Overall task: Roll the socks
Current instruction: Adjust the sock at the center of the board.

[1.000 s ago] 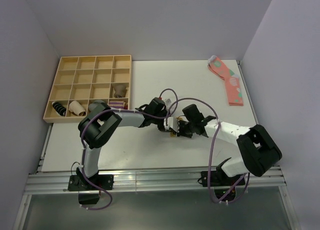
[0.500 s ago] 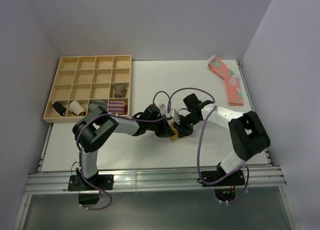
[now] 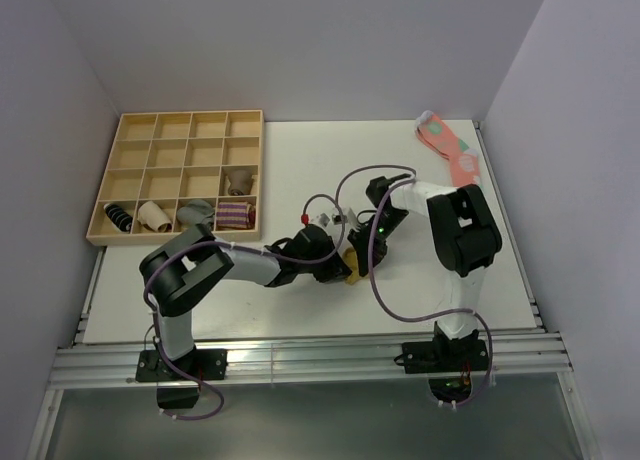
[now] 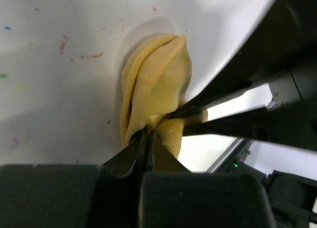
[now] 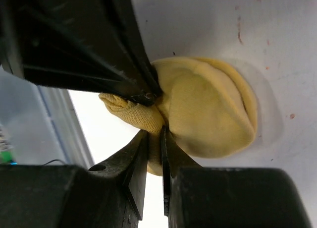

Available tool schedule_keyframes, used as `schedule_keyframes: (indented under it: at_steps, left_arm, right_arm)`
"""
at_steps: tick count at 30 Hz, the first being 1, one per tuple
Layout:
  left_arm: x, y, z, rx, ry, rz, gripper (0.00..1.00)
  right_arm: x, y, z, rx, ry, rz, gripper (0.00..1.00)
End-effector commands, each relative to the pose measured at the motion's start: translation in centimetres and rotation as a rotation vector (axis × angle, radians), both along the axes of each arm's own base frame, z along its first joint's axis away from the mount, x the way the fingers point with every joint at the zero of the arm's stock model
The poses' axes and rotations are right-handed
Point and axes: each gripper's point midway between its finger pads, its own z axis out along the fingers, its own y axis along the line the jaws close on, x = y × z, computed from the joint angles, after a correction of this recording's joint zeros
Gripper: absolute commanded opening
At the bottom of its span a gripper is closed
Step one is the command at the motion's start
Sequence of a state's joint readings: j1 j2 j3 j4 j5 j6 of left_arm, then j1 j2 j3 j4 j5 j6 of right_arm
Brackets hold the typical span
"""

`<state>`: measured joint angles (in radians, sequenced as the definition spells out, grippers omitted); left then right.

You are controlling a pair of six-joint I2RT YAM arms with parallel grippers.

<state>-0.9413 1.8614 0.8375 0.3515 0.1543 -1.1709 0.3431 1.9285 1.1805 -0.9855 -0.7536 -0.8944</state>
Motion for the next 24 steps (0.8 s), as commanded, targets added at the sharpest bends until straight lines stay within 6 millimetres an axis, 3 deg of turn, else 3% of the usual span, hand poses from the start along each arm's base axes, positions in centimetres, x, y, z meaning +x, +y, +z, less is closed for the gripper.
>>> schedule_keyframes:
  at_steps: [1, 7, 13, 19, 24]
  left_arm:
    - [-2.6, 2.2, -2.9, 0.165, -0.007, -0.048, 0.0]
    - [-1.7, 2.6, -2.6, 0.152, -0.131, -0.032, 0.02]
    - [-0.6, 3.3, -2.5, 0.195, -0.281, 0.0, 0.21]
    - [0.6, 4.3, -0.3, 0.213, -0.454, 0.07, 0.34]
    - [1.4, 4.6, 1.9, 0.198, -0.592, 0.09, 0.36]
  right_arm:
    - [1.6, -2.2, -0.2, -0.114, 0.019, -0.039, 0.07]
    - [2.0, -2.8, -1.3, -0.187, 0.054, -0.065, 0.06]
    - [2.6, -3.1, -1.3, -0.233, 0.061, -0.081, 0.06]
    - [2.2, -3.4, -1.4, -0.261, 0.109, -0.079, 0.06]
    - [2.0, -3.5, -1.4, -0.274, 0.126, -0.078, 0.07]
